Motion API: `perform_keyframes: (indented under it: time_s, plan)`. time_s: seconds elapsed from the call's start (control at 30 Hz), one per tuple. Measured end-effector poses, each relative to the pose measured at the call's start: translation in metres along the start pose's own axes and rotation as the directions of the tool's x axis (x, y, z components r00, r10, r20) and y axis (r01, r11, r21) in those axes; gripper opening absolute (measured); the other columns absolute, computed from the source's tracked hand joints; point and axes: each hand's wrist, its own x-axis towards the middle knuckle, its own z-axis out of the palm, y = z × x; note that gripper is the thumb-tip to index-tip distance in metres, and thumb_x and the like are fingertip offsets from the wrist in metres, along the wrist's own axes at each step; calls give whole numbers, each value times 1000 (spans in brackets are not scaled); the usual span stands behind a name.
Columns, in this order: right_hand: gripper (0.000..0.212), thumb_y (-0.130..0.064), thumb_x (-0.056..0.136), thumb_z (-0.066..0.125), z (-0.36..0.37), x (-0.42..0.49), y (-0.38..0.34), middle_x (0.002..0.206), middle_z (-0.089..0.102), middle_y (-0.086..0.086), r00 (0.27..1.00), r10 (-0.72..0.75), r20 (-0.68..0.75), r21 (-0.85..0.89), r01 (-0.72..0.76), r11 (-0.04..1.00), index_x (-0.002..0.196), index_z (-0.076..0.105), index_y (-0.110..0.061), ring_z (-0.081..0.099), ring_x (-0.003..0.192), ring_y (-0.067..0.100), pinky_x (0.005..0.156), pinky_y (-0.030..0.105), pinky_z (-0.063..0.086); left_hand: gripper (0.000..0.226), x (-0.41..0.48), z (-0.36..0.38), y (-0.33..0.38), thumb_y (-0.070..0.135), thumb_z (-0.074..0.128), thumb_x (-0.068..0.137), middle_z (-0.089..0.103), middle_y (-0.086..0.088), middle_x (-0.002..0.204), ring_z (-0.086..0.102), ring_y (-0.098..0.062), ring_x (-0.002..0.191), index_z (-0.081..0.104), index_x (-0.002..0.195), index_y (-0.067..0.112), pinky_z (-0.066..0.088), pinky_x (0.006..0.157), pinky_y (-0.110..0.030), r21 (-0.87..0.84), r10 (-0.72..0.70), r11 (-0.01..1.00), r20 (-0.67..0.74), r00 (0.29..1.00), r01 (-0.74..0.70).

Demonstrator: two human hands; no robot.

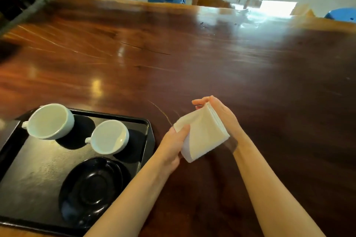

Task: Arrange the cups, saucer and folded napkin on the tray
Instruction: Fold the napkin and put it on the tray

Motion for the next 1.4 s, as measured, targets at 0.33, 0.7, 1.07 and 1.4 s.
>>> perform_keyframes:
  time_s: [0.33, 0.7, 1.07, 1.4]
  plan:
    - [36, -43, 94, 40, 66, -21, -5, 82, 53, -5, 974, -62, -218, -654, -98, 750, 98, 56, -11, 51, 71, 9, 55, 22, 34, 34, -37, -36, 24, 39, 43, 94, 52, 13, 112, 56, -8, 97, 38, 128, 37, 48, 82, -28, 420, 428, 855, -238, 872, -305]
    - [32, -34, 98, 39, 187, -26, 10, 56, 46, -9, 863, -453, -225, -768, 129, 627, 69, 42, -21, 43, 48, 5, 43, 18, 27, 8, -58, -135, 70, 32, 39, 97, 51, 16, 83, 49, 0, 76, 44, 96, 26, 39, 59, -9, 636, 664, 660, -244, 707, -400]
    - [43, -35, 97, 41, 373, -25, 73, 51, 37, -7, 810, -428, -400, -694, 37, 719, 56, 30, -27, 38, 46, 6, 43, 21, 25, 23, -102, -319, 109, 31, 43, 95, 56, 6, 72, 52, -1, 61, 50, 73, 31, 40, 52, -17, 651, 663, 625, -150, 733, -432]
    - [43, -42, 97, 35, 443, -36, 161, 58, 48, -7, 821, -193, -537, -645, -252, 721, 61, 43, -19, 50, 56, 11, 45, 22, 29, 22, -113, -418, 74, 27, 38, 98, 60, 3, 84, 57, -12, 77, 56, 88, 21, 41, 64, -26, 812, 588, 506, -78, 805, -291]
